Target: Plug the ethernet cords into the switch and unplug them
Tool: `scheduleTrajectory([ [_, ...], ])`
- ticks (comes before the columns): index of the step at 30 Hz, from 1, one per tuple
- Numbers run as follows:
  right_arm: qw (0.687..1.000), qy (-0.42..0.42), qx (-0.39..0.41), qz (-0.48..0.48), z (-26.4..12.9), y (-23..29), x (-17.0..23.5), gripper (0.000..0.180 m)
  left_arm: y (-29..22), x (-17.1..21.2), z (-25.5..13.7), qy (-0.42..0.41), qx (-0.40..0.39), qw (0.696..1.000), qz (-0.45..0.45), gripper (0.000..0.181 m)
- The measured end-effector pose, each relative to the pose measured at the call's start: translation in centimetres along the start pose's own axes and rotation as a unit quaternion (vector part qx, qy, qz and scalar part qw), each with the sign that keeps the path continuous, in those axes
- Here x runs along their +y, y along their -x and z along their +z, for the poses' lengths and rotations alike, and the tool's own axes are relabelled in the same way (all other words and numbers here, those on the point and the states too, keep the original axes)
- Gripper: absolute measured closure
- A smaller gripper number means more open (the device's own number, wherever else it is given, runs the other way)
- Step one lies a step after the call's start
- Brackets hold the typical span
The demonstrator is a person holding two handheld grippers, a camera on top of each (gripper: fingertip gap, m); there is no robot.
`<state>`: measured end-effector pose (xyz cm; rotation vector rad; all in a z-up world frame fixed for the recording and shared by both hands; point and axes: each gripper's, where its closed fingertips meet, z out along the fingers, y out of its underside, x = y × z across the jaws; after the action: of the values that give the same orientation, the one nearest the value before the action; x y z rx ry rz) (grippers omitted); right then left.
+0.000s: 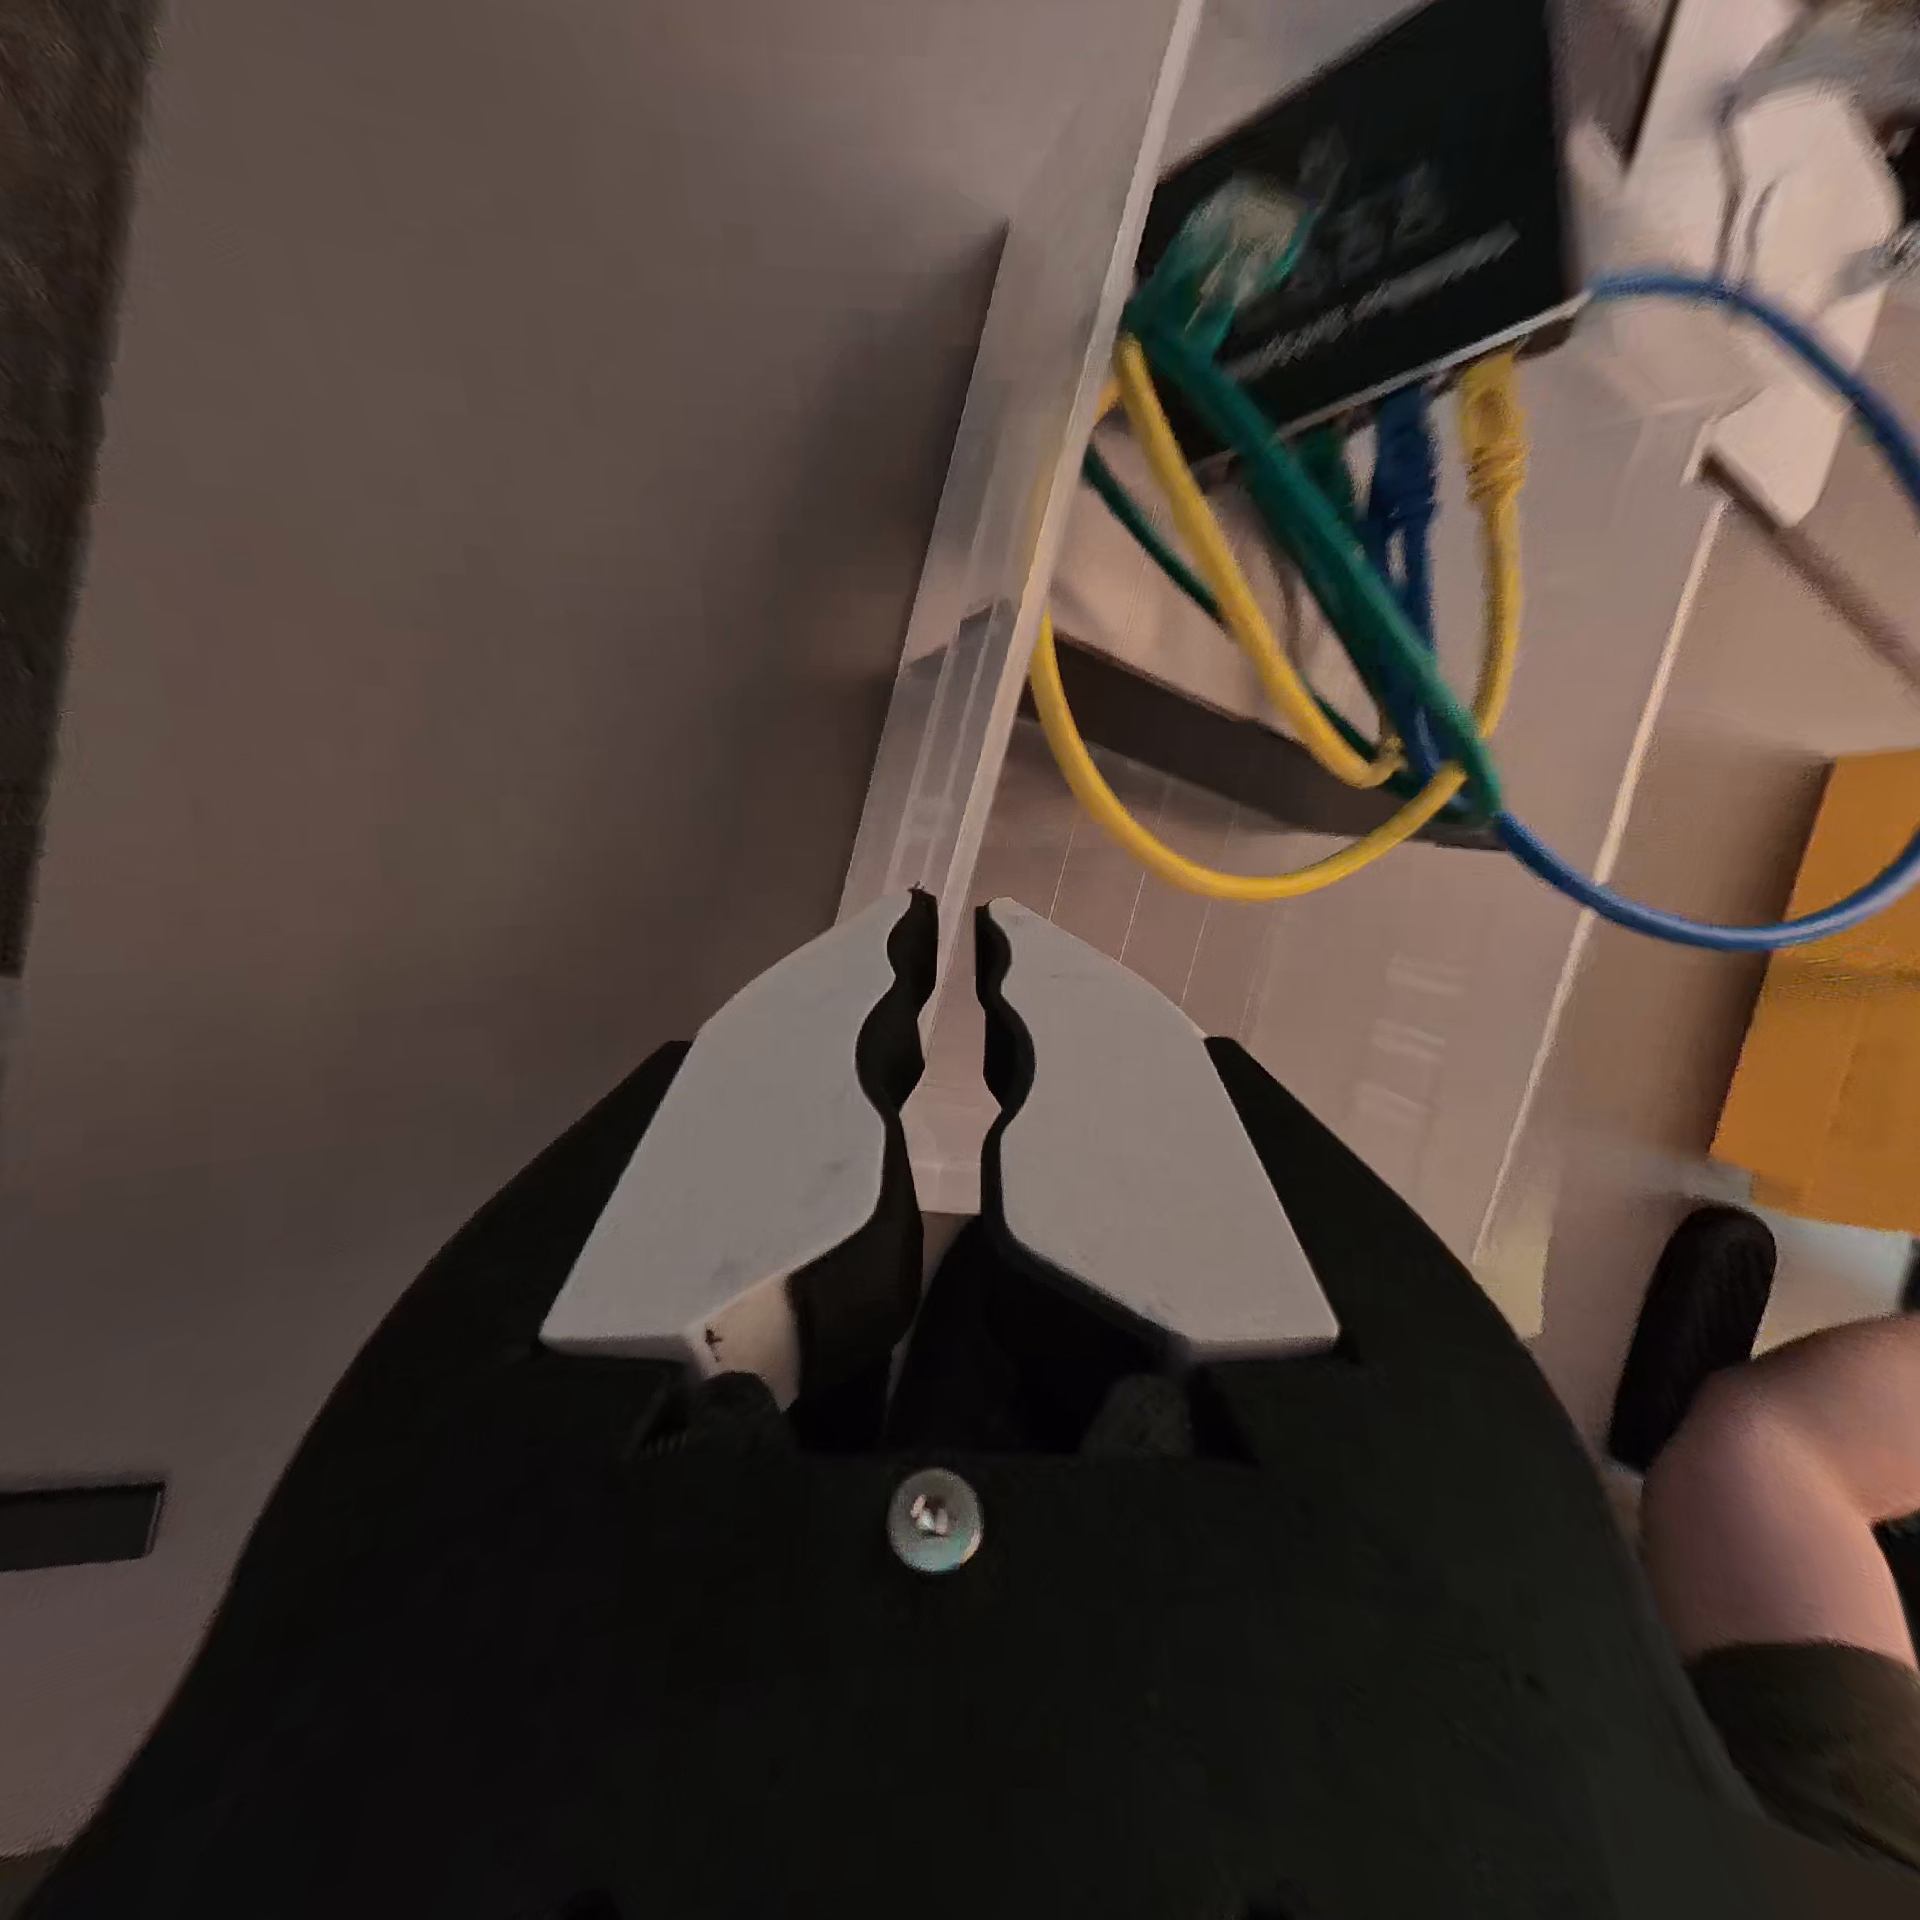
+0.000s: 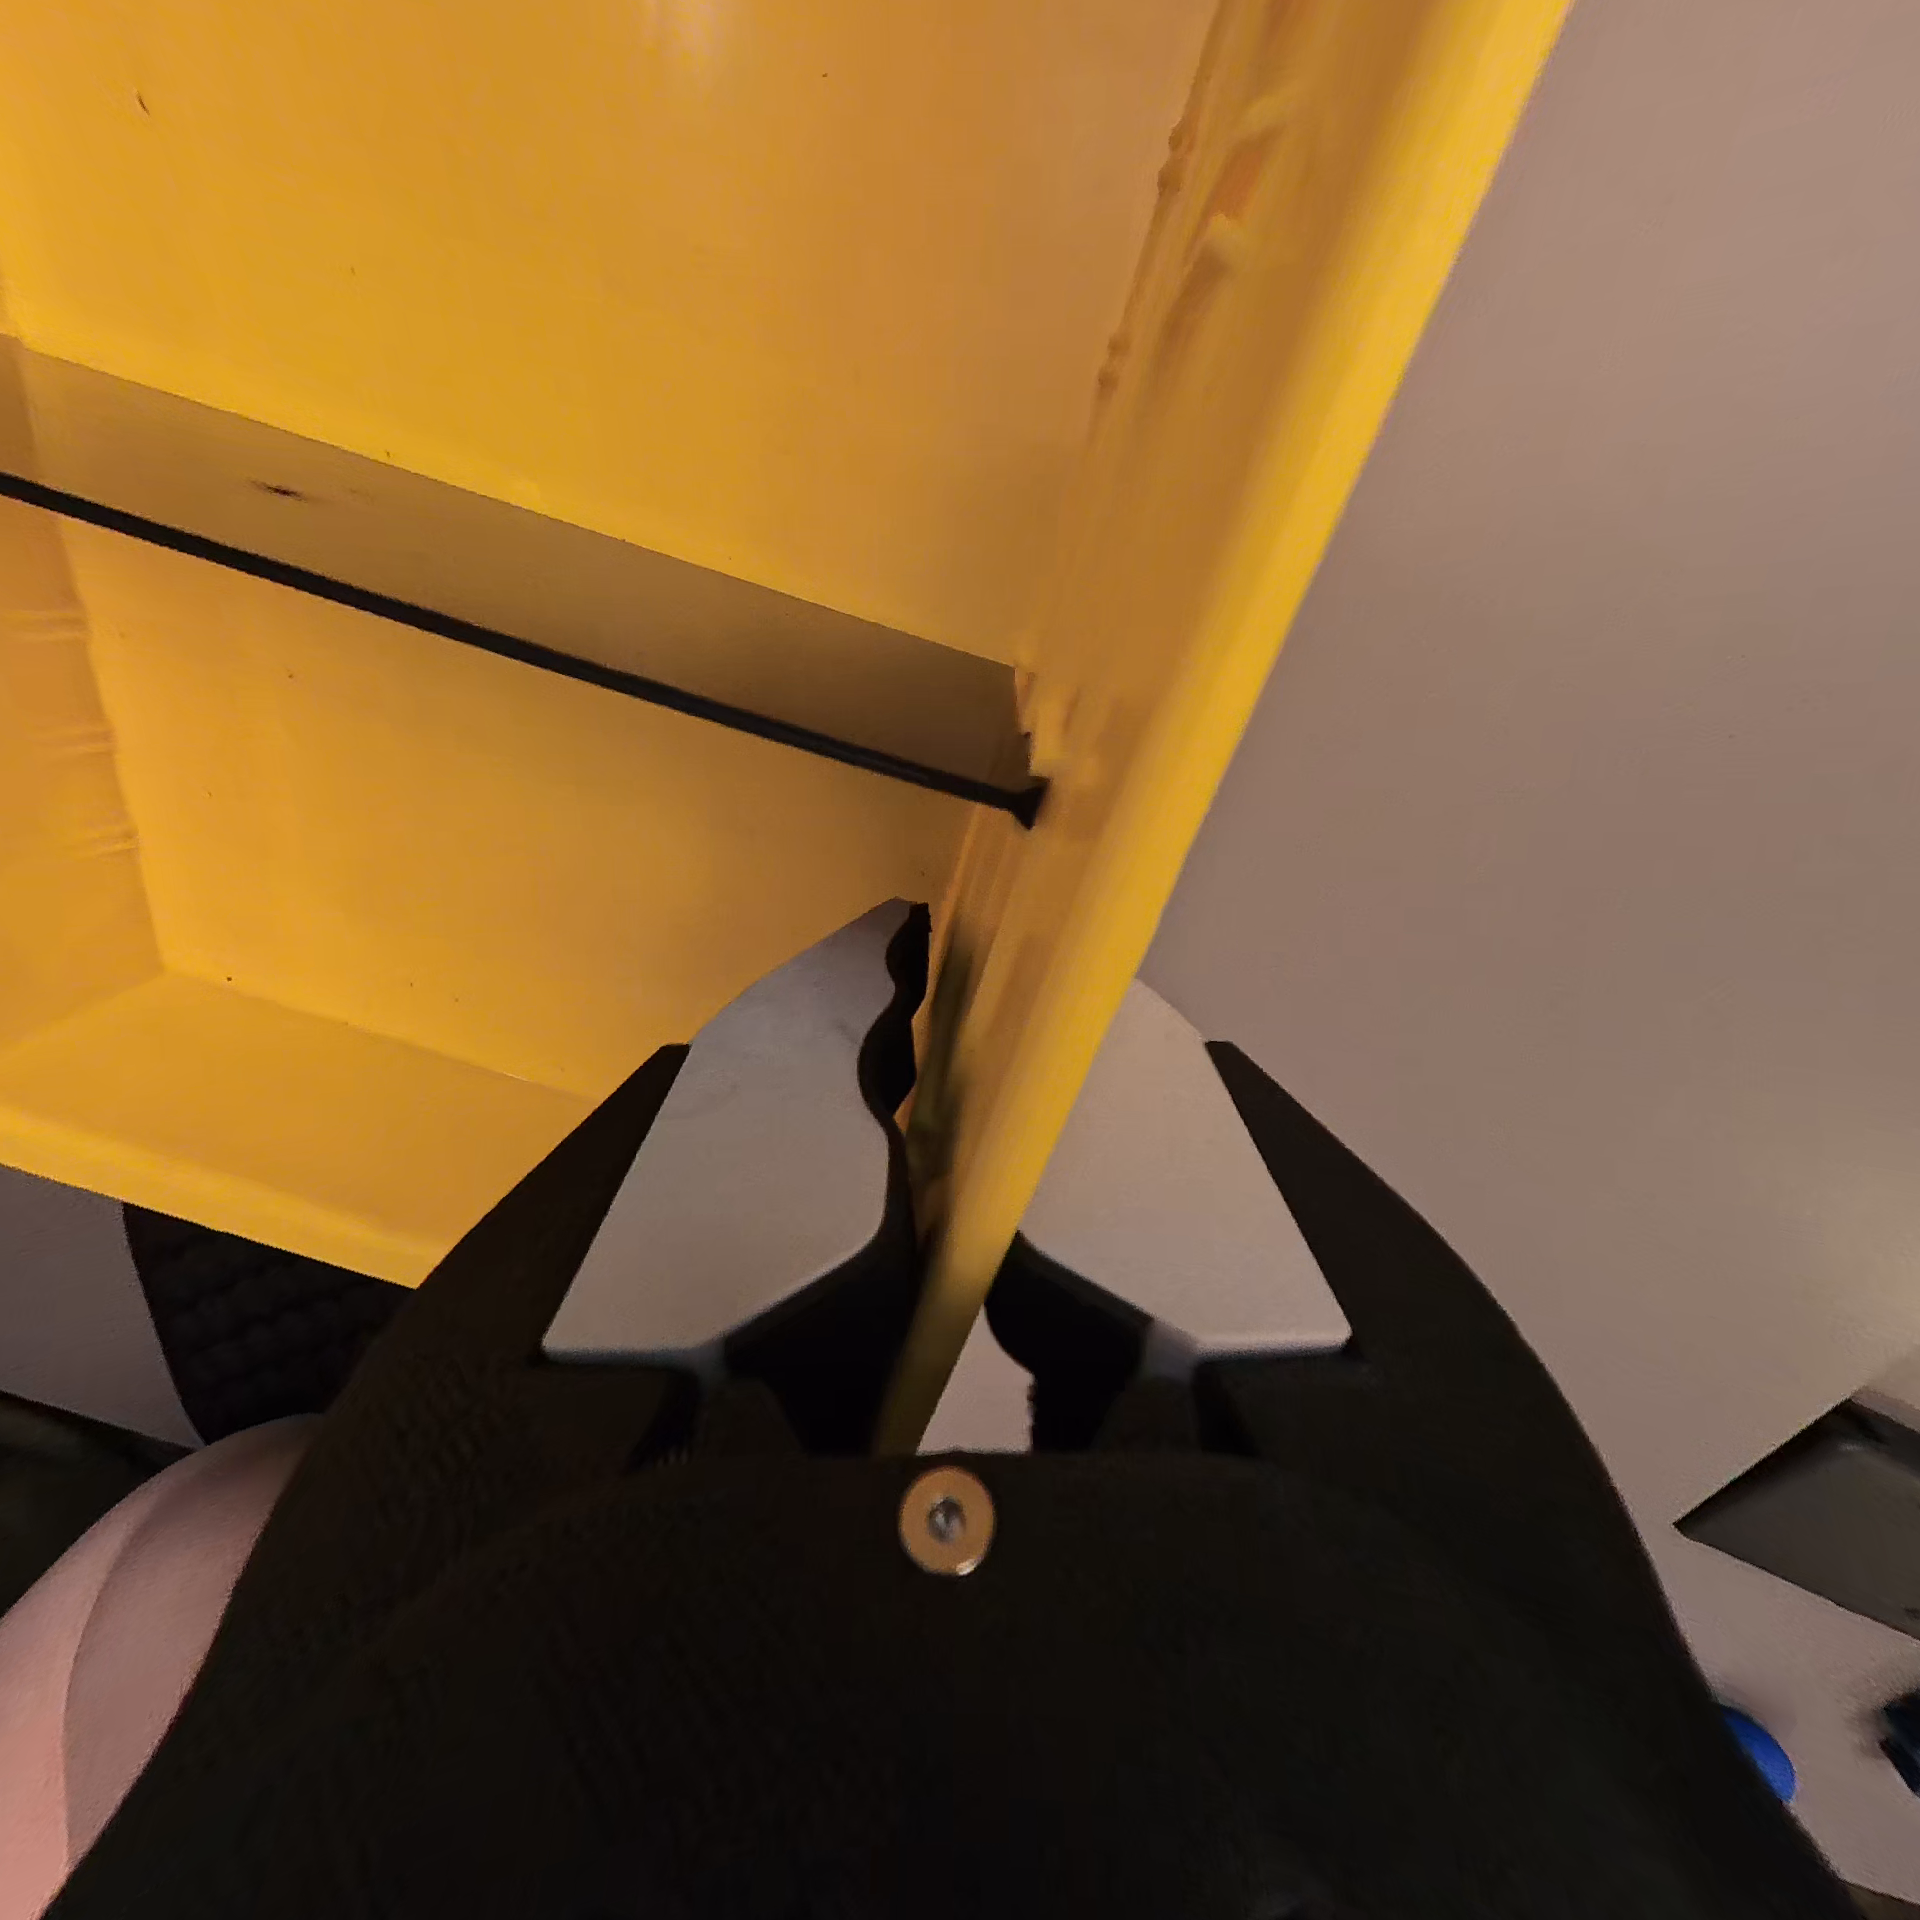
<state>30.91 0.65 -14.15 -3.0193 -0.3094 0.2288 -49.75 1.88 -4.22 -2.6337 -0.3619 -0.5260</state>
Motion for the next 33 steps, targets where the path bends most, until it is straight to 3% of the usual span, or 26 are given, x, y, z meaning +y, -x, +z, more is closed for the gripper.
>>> scheduleTrajectory([
  [3,1.0,-0.015,0.011,0.003,-0.2,-0.3,-0.1,0.165,-1.4,-2.4,-3.4,-0.101,-0.009,0.994,0.027,0.17],
  [6,0.999,-0.039,0.03,0.01,-1.4,-0.6,-0.5,0.157,-5.2,-5.8,-6.9,-0.231,-0.008,0.968,0.095,0.158],
  [8,0.995,-0.068,0.069,0.018,-3.0,-1.4,-1.0,0.153,-8.1,-8.1,-8.1,-0.314,-0.015,0.938,0.148,0.132],
  [10,0.988,-0.102,0.115,0.03,-5.1,-2.1,-1.6,0.143,-10.3,-10.5,-8.1,-0.387,-0.038,0.904,0.178,0.094],
  [12,0.976,-0.146,0.16,0.033,-7.7,-2.2,-2.7,0.136,-12.4,-11.7,-6.1,-0.417,-0.048,0.884,0.204,0.089],
  [14,0.954,-0.207,0.216,0.011,-10.9,-1.7,-4.4,0.132,-14.2,-12.3,-3.0,-0.396,-0.069,0.88,0.252,0.092],
  [16,0.917,-0.292,0.27,-0.015,-15.0,-0.4,-6.6,0.129,-14.3,-12.6,0.1,-0.357,-0.142,0.876,0.29,0.098],
  [18,0.866,-0.408,0.285,-0.047,-19.5,2.6,-8.9,0.131,-13.4,-12.6,2.8,-0.302,-0.227,0.87,0.317,0.1],
  [20,0.811,-0.521,0.25,-0.09,-23.4,7.0,-10.3,0.131,-12.6,-12.5,5.0,-0.253,-0.275,0.87,0.321,0.104],
  [23,0.718,-0.642,0.234,-0.133,-27.9,12.0,-10.4,0.13,-11.9,-12.1,7.8,-0.2,-0.288,0.885,0.306,0.095],
  [26,0.636,-0.692,0.304,-0.156,-30.5,14.1,-9.6,0.13,-11.4,-11.6,9.1,-0.163,-0.287,0.895,0.302,0.095],
  [28,0.619,-0.686,0.345,-0.166,-30.8,14.5,-9.4,0.135,-11.0,-11.4,9.6,-0.146,-0.295,0.894,0.303,0.098],
  [33,0.664,-0.646,0.329,-0.184,-28.4,14.8,-10.9,0.136,-9.4,-10.6,11.1,-0.085,-0.348,0.879,0.316,0.099],
])
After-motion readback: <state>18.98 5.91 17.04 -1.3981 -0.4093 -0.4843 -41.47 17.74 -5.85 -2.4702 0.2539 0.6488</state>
